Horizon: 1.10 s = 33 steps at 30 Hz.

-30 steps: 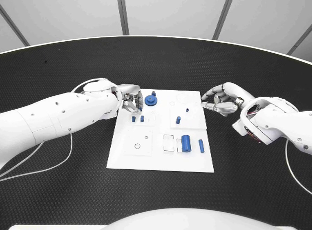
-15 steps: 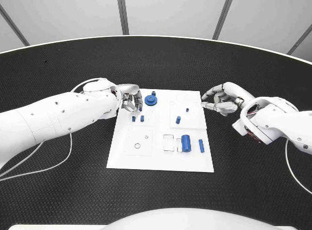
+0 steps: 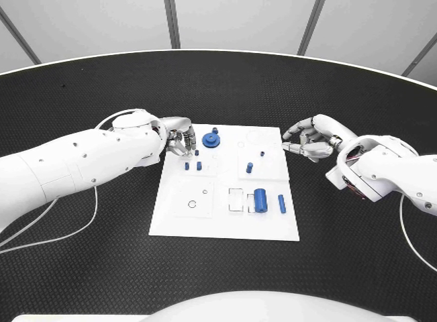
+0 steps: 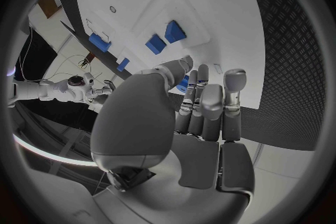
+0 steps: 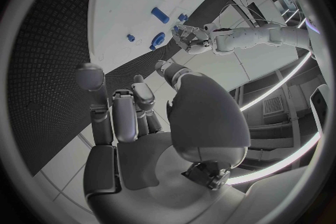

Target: Assemble the parts on the task board

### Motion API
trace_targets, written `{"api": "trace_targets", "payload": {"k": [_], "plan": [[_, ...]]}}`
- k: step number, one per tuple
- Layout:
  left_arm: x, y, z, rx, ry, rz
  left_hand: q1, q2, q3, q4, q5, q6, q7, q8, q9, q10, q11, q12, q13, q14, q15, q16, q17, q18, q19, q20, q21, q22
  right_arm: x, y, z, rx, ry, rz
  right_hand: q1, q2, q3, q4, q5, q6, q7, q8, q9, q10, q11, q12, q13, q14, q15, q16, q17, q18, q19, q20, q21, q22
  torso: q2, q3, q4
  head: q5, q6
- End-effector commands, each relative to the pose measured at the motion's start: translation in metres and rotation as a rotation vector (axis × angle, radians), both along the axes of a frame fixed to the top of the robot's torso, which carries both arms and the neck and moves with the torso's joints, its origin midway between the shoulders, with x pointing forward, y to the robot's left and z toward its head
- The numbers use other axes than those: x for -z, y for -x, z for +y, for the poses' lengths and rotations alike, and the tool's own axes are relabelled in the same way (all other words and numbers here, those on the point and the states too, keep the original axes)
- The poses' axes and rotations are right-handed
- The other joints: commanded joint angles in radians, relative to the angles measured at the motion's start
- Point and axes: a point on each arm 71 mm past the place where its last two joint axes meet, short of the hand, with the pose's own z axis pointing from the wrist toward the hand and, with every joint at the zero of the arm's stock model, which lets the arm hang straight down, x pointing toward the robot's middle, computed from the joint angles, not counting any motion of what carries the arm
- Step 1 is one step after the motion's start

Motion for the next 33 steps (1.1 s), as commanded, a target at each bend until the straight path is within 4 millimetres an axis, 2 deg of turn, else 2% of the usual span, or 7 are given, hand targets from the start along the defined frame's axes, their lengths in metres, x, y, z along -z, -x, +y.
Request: {"api": "trace_targets", "payload": {"k": [1, 3, 5, 7, 15, 23, 33], "plan": [[-0.001, 0.001, 0.008, -0.011, 0.000, -0.004, -0.006, -0.019, -0.003, 0.011, -0.005, -0.017, 0.002, -0.011, -0.003, -0.034, 0.010, -0.022, -0.006, -0.068, 0.007, -0.064, -0.126, 0.012, -0.044, 0.006, -0.046, -0.059, 0.000, 0.000, -0.001, 0.000, 0.000, -0.002, 0.008, -0.002, 0.009, -0.002, 0.006, -0.008, -0.002, 0.006, -0.002, -0.045, 0.000, -0.046, -0.045, 0.032, -0.007, -0.026, -0.021, 0.026, -0.023, -0.002, -0.044, -0.031, -0.002, 0.0002, 0.0003, -0.003, 0.000], [-0.002, 0.002, 0.014, -0.021, 0.001, -0.010, -0.015, -0.021, -0.005, 0.020, -0.005, -0.024, -0.001, -0.015, -0.003, -0.042, 0.009, -0.028, -0.007, -0.101, 0.007, -0.104, -0.191, 0.022, -0.075, 0.009, -0.084, -0.104, 0.000, 0.000, -0.001, -0.002, 0.000, -0.003, 0.009, -0.005, 0.021, 0.000, 0.005, -0.013, -0.002, 0.009, -0.004, -0.217, -0.001, -0.275, -0.271, -0.030, -0.008, -0.163, -0.180, 0.060, -0.118, -0.002, -0.252, -0.183, -0.004, 0.0007, 0.0006, -0.004, 0.001], [-0.003, 0.004, 0.023, -0.037, 0.011, -0.015, -0.016, -0.022, -0.006, 0.023, -0.005, -0.029, 0.000, -0.017, -0.003, -0.051, 0.011, -0.031, -0.007, -0.134, 0.008, -0.148, -0.258, 0.032, -0.110, 0.010, -0.130, -0.160, 0.000, 0.000, -0.002, -0.007, 0.001, -0.005, 0.011, -0.012, 0.042, 0.002, 0.004, -0.013, 0.000, 0.018, -0.004, -0.239, -0.001, -0.418, -0.398, -0.124, -0.008, -0.411, -0.428, 0.064, -0.160, 0.002, -0.355, -0.254, -0.005, 0.0016, 0.0007, -0.005, 0.003], [-0.006, 0.007, 0.031, -0.050, 0.024, -0.021, -0.021, -0.029, -0.014, 0.035, -0.004, -0.039, 0.002, -0.020, -0.001, -0.077, 0.015, -0.039, -0.010, -0.190, 0.011, -0.248, -0.327, 0.038, -0.150, 0.012, -0.209, -0.225, 0.000, -0.001, -0.003, -0.016, 0.001, -0.007, 0.013, -0.017, 0.054, -0.001, 0.004, -0.012, -0.002, 0.026, -0.004, -0.225, 0.001, -0.500, -0.476, -0.165, -0.005, -0.583, -0.566, 0.066, -0.167, 0.005, -0.412, -0.297, -0.005, 0.0014, 0.0010, -0.005, 0.005], [-0.018, 0.020, 0.055, -0.112, 0.148, 0.001, -0.011, -0.029, -0.031, 0.053, -0.005, -0.027, 0.003, -0.007, 0.009, -0.064, 0.013, -0.025, -0.010, -0.164, 0.009, -0.347, -0.365, 0.038, -0.120, 0.010, -0.296, -0.293, 0.000, 0.000, -0.004, -0.058, 0.008, -0.009, 0.061, -0.019, 0.084, -0.049, -0.016, 0.012, 0.000, 0.039, -0.011, -0.217, 0.010, -0.716, -0.669, -0.174, 0.004, -0.774, -0.618, 0.064, -0.172, 0.014, -0.517, -0.384, -0.007, 0.0015, 0.0016, -0.011, 0.012], [-0.029, 0.034, 0.072, -0.184, 0.318, 0.054, -0.004, -0.026, -0.031, 0.056, -0.004, -0.011, 0.003, 0.004, 0.014, -0.044, 0.011, -0.013, -0.007, -0.148, 0.006, -0.349, -0.361, 0.038, -0.103, 0.007, -0.304, -0.302, -0.002, 0.004, 0.001, -0.150, 0.129, -0.072, 0.105, -0.012, 0.069, -0.102, -0.045, 0.058, -0.022, 0.024, -0.034, -0.140, -0.008, -0.848, -0.790, -0.063, -0.018, -0.751, -0.557, 0.064, -0.095, -0.013, -0.473, -0.355, -0.012, 0.0026, 0.0019, -0.027, 0.023], [-0.033, 0.054, 0.074, -0.348, 0.864, 0.306, 0.005, -0.017, -0.027, 0.058, -0.005, 0.001, 0.005, 0.013, 0.018, -0.032, 0.009, -0.005, -0.005, -0.145, 0.005, -0.354, -0.357, 0.037, -0.094, 0.005, -0.311, -0.309, 0.001, 0.005, 0.018, -0.271, 0.373, -0.162, 0.101, -0.013, 0.077, -0.106, -0.046, 0.094, -0.020, -0.005, -0.050, -0.143, 0.001, -0.968, -0.873, 0.032, -0.015, -0.360, -0.214, 0.061, -0.050, -0.016, -0.400, -0.285, -0.030, 0.0031, -0.0042, -0.046, 0.036]]}}
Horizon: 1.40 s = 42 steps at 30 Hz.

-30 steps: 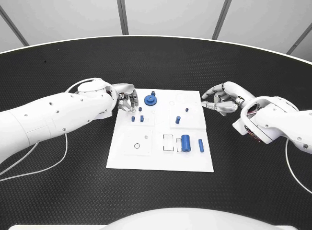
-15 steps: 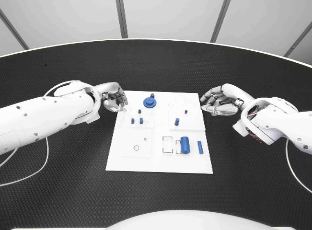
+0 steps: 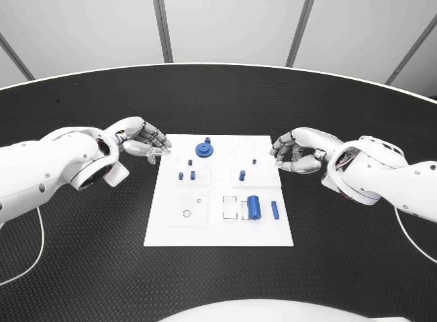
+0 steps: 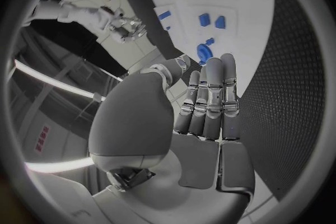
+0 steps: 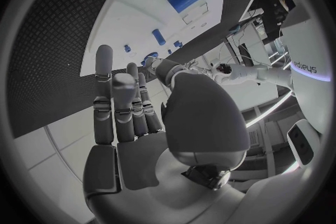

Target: Assemble the parts on the task board

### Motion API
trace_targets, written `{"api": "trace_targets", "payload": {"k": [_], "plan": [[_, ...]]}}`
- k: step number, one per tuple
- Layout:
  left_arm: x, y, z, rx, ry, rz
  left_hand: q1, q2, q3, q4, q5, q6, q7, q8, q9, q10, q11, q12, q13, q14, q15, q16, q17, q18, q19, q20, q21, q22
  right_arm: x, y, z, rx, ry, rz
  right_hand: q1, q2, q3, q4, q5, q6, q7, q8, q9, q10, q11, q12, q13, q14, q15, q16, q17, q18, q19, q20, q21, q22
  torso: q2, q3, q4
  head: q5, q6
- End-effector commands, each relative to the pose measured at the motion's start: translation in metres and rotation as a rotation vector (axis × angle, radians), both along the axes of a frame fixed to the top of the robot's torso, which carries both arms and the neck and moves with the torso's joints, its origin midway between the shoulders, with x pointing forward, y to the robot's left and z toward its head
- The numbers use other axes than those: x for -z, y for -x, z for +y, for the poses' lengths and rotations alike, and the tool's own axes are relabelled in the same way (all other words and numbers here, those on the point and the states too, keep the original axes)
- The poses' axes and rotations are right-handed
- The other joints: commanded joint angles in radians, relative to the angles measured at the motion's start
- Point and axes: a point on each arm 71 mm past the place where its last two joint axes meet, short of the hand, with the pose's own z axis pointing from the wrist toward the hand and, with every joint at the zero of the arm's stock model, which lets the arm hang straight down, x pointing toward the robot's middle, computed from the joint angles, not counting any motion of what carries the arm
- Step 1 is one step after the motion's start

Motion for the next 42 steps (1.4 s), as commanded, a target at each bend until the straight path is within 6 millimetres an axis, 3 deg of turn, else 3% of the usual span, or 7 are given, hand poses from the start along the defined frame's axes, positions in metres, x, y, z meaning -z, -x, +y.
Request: {"api": "trace_targets", "payload": {"k": [1, 7, 14, 20, 35, 38, 42], "plan": [[-0.001, 0.007, -0.002, -0.072, 0.306, 0.129, 0.014, 0.002, 0.003, 0.002, -0.005, 0.009, 0.000, 0.006, 0.002, 0.014, 0.001, 0.008, 0.003, 0.002, -0.002, -0.009, 0.001, 0.006, 0.008, 0.001, -0.008, -0.003, 0.003, -0.004, 0.008, -0.039, 0.097, -0.036, 0.000, -0.004, 0.011, 0.000, -0.004, 0.012, 0.004, -0.015, -0.005, -0.007, 0.011, -0.043, -0.032, 0.038, 0.009, 0.095, 0.080, 0.001, 0.023, 0.004, 0.058, 0.051, -0.011, 0.0006, -0.0067, -0.006, 0.008], [-0.006, 0.017, -0.011, -0.070, 0.488, 0.172, 0.006, 0.000, -0.004, 0.005, -0.005, 0.008, 0.000, 0.007, 0.003, 0.015, 0.002, 0.010, 0.003, -0.006, 0.000, -0.013, 0.003, 0.005, 0.004, 0.002, -0.014, -0.006, 0.008, -0.016, 0.018, -0.059, 0.200, -0.068, -0.003, -0.008, 0.024, 0.000, -0.007, 0.011, 0.009, -0.037, -0.009, -0.014, 0.019, -0.095, -0.081, 0.054, 0.016, 0.233, 0.195, -0.021, 0.066, 0.010, 0.223, 0.190, -0.027, 0.0026, -0.0063, -0.012, 0.021], [-0.010, 0.025, -0.023, -0.058, 0.616, 0.214, 0.004, 0.000, -0.006, 0.006, -0.005, 0.008, 0.000, 0.007, 0.003, 0.014, 0.003, 0.010, 0.003, -0.009, 0.001, -0.014, 0.004, 0.005, 0.003, 0.003, -0.017, -0.008, 0.012, -0.026, 0.031, -0.072, 0.247, -0.075, -0.005, -0.009, 0.029, -0.001, -0.008, 0.012, 0.009, -0.045, -0.009, -0.014, 0.021, -0.115, -0.103, 0.063, 0.019, 0.300, 0.250, -0.033, 0.089, 0.014, 0.314, 0.265, -0.043, 0.0042, -0.0037, -0.014, 0.039], [-0.011, 0.025, -0.033, -0.049, 0.682, 0.232, 0.004, 0.003, -0.008, 0.007, -0.005, 0.006, 0.001, 0.007, 0.003, 0.010, 0.004, 0.009, 0.002, -0.014, 0.002, -0.015, 0.006, 0.005, 0.000, 0.004, -0.021, -0.010, 0.015, -0.040, 0.046, -0.094, 0.263, -0.074, -0.008, -0.008, 0.030, 0.001, -0.009, 0.014, 0.008, -0.047, -0.008, -0.016, 0.022, -0.123, -0.113, 0.063, 0.020, 0.316, 0.260, -0.036, 0.094, 0.015, 0.339, 0.287, -0.068, -0.0012, -0.0020, -0.022, 0.038], [-0.011, 0.027, -0.048, -0.017, 0.712, 0.241, 0.004, 0.008, -0.009, 0.007, -0.005, 0.006, 0.003, 0.008, 0.004, 0.007, 0.005, 0.008, 0.002, -0.018, 0.003, -0.015, 0.008, 0.005, -0.001, 0.005, -0.024, -0.012, 0.023, -0.062, 0.076, -0.143, 0.275, -0.037, 0.002, 0.008, 0.043, -0.005, -0.009, 0.033, 0.001, -0.042, -0.002, -0.007, 0.016, -0.134, -0.128, 0.064, 0.013, 0.339, 0.278, -0.039, 0.099, 0.013, 0.376, 0.322, -0.068, -0.0087, 0.0031, -0.016, 0.040], [-0.012, 0.027, -0.050, -0.011, 0.714, 0.242, 0.004, 0.008, -0.009, 0.007, -0.005, 0.006, 0.003, 0.008, 0.004, 0.007, 0.005, 0.008, 0.002, -0.018, 0.003, -0.015, 0.008, 0.005, -0.001, 0.005, -0.024, -0.012, 0.026, -0.065, 0.079, -0.144, 0.291, -0.016, 0.002, 0.009, 0.044, -0.005, -0.009, 0.035, 0.001, -0.041, -0.001, -0.006, 0.016, -0.135, -0.130, 0.064, 0.013, 0.340, 0.278, -0.039, 0.098, 0.012, 0.376, 0.322, -0.066, -0.0047, 0.0012, -0.012, 0.038], [-0.012, 0.027, -0.051, -0.009, 0.715, 0.241, 0.004, 0.008, -0.009, 0.006, -0.005, 0.005, 0.003, 0.008, 0.004, 0.006, 0.006, 0.008, 0.002, -0.019, 0.003, -0.015, 0.008, 0.005, -0.002, 0.005, -0.025, -0.012, 0.029, -0.068, 0.078, -0.136, 0.306, 0.004, 0.001, 0.008, 0.044, -0.006, -0.010, 0.035, 0.001, -0.042, -0.001, -0.007, 0.016, -0.137, -0.132, 0.064, 0.012, 0.342, 0.279, -0.039, 0.097, 0.012, 0.377, 0.324, -0.065, -0.0032, -0.0005, -0.013, 0.034]]}}
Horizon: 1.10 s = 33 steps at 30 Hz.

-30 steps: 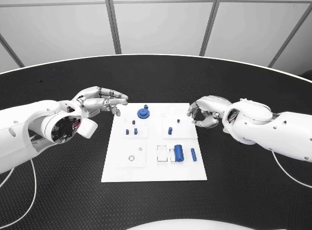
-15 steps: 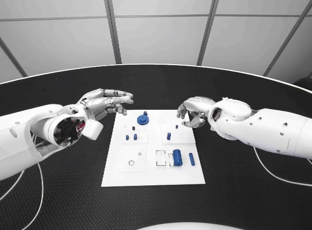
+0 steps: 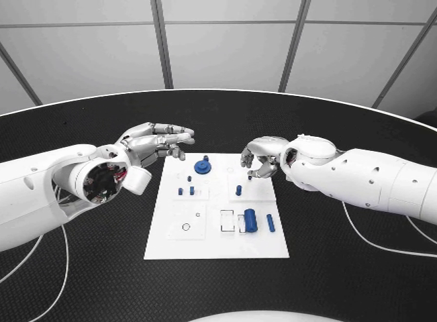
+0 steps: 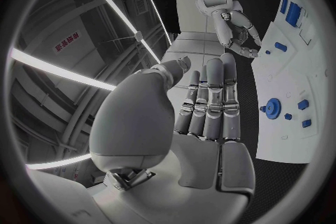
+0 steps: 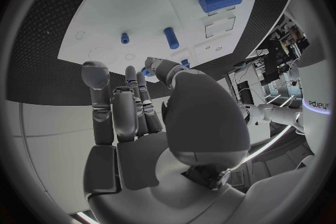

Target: Assemble the parts on the task board

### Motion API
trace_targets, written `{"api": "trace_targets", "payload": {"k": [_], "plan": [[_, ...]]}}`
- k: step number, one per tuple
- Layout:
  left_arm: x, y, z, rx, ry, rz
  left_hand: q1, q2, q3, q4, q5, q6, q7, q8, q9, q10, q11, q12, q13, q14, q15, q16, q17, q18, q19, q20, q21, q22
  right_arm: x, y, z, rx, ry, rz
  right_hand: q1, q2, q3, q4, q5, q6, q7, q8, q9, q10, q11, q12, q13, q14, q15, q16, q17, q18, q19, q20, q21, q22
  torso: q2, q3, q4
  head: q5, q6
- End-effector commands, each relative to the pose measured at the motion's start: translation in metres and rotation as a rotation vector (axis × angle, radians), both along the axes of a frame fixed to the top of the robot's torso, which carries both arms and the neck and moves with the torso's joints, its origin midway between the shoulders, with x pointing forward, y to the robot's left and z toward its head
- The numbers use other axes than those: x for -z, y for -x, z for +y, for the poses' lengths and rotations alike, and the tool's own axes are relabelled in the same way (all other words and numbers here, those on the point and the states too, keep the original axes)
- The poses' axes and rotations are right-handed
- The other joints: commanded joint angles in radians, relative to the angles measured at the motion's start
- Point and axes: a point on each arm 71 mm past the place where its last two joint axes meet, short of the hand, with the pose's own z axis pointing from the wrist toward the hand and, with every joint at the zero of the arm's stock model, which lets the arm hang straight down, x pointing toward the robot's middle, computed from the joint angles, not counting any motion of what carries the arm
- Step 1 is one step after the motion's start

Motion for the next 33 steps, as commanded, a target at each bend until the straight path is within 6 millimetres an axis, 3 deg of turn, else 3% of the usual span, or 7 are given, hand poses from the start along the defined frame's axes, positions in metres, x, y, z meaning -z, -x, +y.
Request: {"api": "trace_targets", "payload": {"k": [1, 10, 33], "plan": [[0.000, 0.000, -0.001, 0.001, 0.001, -0.001, 0.000, 0.004, -0.003, 0.001, -0.005, 0.005, 0.003, 0.004, 0.001, -0.004, 0.006, 0.002, 0.000, -0.007, 0.000, -0.004, 0.002, 0.005, -0.002, 0.005, -0.006, -0.001, 0.002, -0.002, 0.000, 0.010, 0.012, 0.012, 0.000, 0.006, 0.005, 0.000, -0.006, 0.008, 0.000, -0.001, 0.002, 0.008, 0.001, -0.007, -0.002, 0.060, 0.001, 0.004, 0.017, -0.012, 0.008, -0.003, 0.004, 0.002, 0.002, 0.0023, -0.0019, 0.000, -0.004], [0.000, -0.001, -0.002, 0.006, 0.004, 0.000, 0.000, 0.006, -0.003, 0.001, -0.005, 0.006, 0.004, 0.005, 0.001, -0.005, 0.006, 0.002, 0.000, -0.009, 0.000, -0.004, 0.002, 0.005, -0.002, 0.006, -0.007, -0.001, 0.007, -0.005, -0.005, 0.038, 0.036, 0.035, -0.005, 0.001, 0.004, -0.001, -0.008, 0.005, 0.007, -0.005, 0.002, 0.007, 0.007, -0.016, -0.010, 0.060, 0.008, 0.008, 0.018, -0.013, 0.005, 0.000, 0.006, 0.008, 0.006, 0.0040, -0.0044, -0.005, -0.013], [0.000, 0.001, -0.003, 0.016, 0.005, 0.004, 0.000, 0.007, -0.004, 0.000, -0.005, 0.005, 0.005, 0.005, 0.002, -0.006, 0.007, 0.002, 0.000, -0.010, 0.001, -0.004, 0.003, 0.005, -0.002, 0.006, -0.007, -0.002, 0.029, -0.004, 0.000, 0.065, 0.032, 0.047, -0.006, 0.001, 0.006, -0.003, -0.008, 0.000, 0.013, -0.011, 0.001, 0.006, 0.013, -0.022, -0.017, 0.058, 0.014, 0.012, 0.020, -0.013, -0.001, 0.005, 0.005, 0.012, 0.017, 0.0040, 0.0005, 0.000, -0.028]]}}
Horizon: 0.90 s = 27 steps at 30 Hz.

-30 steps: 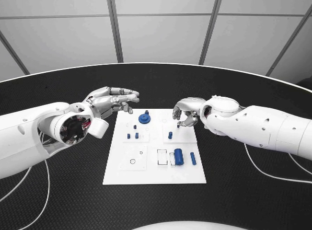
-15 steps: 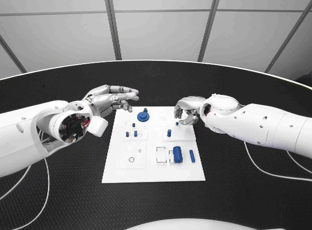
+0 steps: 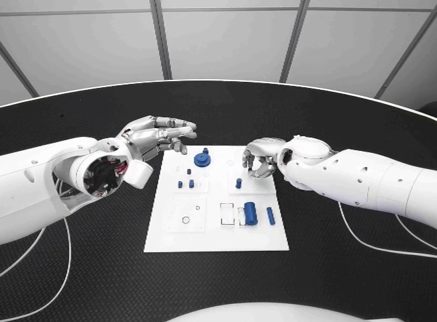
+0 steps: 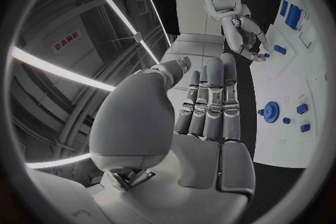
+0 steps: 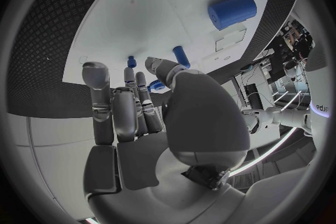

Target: Assemble the parts on the task board

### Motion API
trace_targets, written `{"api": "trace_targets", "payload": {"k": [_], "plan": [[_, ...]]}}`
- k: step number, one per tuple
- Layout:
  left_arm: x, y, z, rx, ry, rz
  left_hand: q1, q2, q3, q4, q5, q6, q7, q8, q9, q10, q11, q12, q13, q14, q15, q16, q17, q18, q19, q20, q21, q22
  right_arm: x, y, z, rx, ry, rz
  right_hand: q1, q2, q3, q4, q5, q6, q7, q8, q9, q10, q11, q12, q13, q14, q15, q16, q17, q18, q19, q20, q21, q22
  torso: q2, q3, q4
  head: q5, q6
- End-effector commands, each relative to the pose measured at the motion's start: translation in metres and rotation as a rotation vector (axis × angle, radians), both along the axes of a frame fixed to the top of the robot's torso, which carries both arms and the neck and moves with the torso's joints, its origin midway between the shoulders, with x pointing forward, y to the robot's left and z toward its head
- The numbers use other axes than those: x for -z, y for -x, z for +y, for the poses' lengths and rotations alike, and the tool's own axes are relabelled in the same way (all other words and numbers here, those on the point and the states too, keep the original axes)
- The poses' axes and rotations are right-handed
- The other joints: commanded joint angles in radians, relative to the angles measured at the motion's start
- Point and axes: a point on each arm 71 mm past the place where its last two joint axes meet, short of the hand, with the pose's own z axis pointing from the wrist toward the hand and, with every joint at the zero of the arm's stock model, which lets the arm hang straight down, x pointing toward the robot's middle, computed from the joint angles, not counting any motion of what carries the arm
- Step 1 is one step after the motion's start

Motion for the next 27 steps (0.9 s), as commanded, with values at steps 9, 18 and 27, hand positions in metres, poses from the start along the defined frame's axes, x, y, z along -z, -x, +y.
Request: {"api": "trace_targets", "payload": {"k": [9, 18, 27], "plan": [[0.0000, 0.0005, 0.0005, 0.001, -0.001, 0.002, 0.000, 0.007, -0.004, 0.001, -0.005, 0.005, 0.005, 0.005, 0.001, -0.002, 0.003, 0.002, 0.000, -0.007, -0.003, -0.004, 0.002, 0.005, -0.002, 0.006, -0.004, -0.001, 0.0027, -0.0005, -0.0061, 0.026, 0.005, -0.005, -0.005, 0.002, 0.004, -0.001, -0.003, 0.001, 0.006, -0.003, 0.001, 0.000, 0.006, -0.003, -0.004, 0.058, 0.008, 0.006, 0.021, -0.014, 0.000, 0.005, 0.003, 0.002, 0.009, -0.0001, 0.0001, -0.002, -0.003], [0.0002, 0.0004, 0.0001, 0.005, -0.001, 0.005, 0.000, 0.007, -0.004, 0.001, -0.005, 0.005, 0.005, 0.005, 0.001, -0.002, 0.003, 0.002, 0.000, -0.007, -0.003, -0.004, 0.002, 0.005, -0.002, 0.006, -0.004, -0.001, 0.0021, -0.0010, -0.0064, 0.031, 0.000, -0.015, -0.002, 0.006, 0.008, -0.005, -0.003, 0.007, 0.006, -0.001, 0.003, 0.008, 0.006, -0.003, -0.006, 0.058, 0.008, 0.010, 0.023, -0.014, -0.001, 0.006, 0.007, 0.008, 0.009, 0.0004, 0.0028, -0.005, -0.005], [0.0004, 0.0005, -0.0004, 0.008, -0.002, 0.007, 0.000, 0.007, -0.004, 0.001, -0.005, 0.005, 0.005, 0.005, 0.001, -0.002, 0.003, 0.002, 0.000, -0.007, -0.003, -0.004, 0.002, 0.005, -0.002, 0.006, -0.004, -0.001, 0.0021, 0.0009, 0.0013, 0.013, -0.003, -0.008, 0.009, 0.022, 0.017, -0.017, -0.006, 0.040, -0.002, 0.015, 0.014, 0.049, -0.003, 0.006, -0.008, 0.058, 0.002, 0.020, 0.028, -0.014, 0.000, 0.004, 0.029, 0.030, 0.011, -0.0008, 0.0015, -0.004, -0.010]]}}
